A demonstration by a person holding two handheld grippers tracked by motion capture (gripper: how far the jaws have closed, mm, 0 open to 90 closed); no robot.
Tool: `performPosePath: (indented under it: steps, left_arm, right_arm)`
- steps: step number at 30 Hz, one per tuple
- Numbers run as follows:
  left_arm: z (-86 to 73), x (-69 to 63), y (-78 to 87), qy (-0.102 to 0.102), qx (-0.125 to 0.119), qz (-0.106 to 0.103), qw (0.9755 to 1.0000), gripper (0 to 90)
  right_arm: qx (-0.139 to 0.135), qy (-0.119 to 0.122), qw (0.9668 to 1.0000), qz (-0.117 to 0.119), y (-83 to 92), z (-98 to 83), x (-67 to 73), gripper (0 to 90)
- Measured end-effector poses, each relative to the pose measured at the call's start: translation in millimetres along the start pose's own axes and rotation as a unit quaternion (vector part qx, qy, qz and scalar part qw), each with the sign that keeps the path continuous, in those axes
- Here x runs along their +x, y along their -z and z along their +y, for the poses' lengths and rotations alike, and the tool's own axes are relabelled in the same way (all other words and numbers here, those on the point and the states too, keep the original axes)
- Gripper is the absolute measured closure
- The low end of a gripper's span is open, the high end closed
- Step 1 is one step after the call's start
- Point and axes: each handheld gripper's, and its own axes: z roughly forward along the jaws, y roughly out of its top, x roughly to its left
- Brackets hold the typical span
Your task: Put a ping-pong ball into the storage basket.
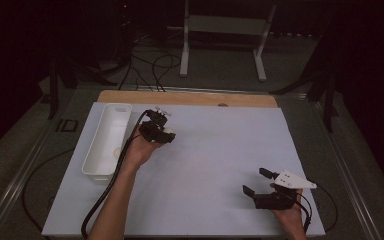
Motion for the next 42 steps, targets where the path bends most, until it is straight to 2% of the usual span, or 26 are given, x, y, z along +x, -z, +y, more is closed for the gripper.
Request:
performPosePath:
  steps: [42]
  left_arm:
    - [-1.8,1.6,15.9,-0.017,0.005,0.005,0.9998,51.2]
  right_arm:
    - [-0.002,-0.001,1.0,0.0,0.3,0.1,0.2,8.2]
